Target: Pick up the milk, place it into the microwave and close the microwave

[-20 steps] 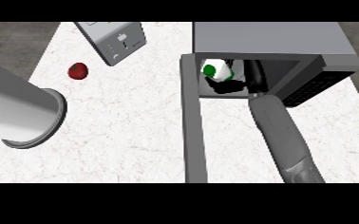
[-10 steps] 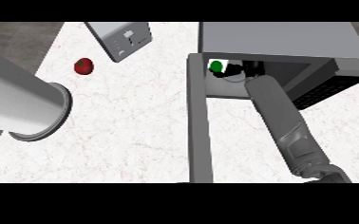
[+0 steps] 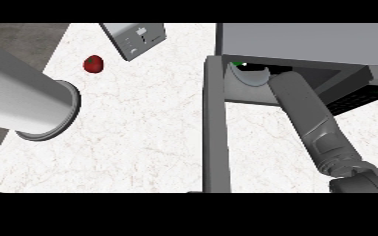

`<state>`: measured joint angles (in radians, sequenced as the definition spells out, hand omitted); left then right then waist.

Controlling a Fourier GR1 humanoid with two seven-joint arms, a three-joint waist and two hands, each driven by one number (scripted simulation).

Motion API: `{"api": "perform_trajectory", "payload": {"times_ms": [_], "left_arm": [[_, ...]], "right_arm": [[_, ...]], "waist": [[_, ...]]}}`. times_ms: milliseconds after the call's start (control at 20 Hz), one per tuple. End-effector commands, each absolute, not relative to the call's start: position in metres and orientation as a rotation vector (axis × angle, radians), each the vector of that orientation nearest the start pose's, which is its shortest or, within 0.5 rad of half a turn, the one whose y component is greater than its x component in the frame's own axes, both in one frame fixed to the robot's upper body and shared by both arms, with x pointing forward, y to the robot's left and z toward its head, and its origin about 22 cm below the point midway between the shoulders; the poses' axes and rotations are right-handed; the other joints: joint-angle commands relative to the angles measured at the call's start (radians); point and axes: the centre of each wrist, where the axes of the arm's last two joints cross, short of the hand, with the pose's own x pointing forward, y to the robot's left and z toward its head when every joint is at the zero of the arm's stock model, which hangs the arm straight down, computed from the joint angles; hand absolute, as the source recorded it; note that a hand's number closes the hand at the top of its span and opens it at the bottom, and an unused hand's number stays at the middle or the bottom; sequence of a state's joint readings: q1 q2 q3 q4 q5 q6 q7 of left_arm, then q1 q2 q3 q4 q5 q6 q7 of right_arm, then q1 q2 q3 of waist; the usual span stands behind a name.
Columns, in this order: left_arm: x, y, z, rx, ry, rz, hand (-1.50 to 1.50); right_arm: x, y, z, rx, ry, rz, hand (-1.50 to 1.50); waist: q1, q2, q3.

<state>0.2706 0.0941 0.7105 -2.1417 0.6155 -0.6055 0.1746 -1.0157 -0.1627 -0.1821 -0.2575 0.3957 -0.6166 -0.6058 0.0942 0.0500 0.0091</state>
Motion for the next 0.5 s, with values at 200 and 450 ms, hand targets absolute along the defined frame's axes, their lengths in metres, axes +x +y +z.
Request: {"api": "perform_trajectory", "payload": {"times_ms": [200, 450], "left_arm": [[0.120, 0.380, 0.112, -0.042, -1.941, -0.011, -1.50], [0.122, 0.379, 0.112, -0.053, -1.948, -0.019, -1.50]], "right_arm": [[0.442, -0.225, 0.042, -1.037, -1.905, 0.530, 1.50], [0.442, -0.235, 0.041, -1.200, -1.754, 0.410, -1.50]], "waist": [[0.016, 0.006, -0.007], [0.043, 0.013, -0.007]]}}
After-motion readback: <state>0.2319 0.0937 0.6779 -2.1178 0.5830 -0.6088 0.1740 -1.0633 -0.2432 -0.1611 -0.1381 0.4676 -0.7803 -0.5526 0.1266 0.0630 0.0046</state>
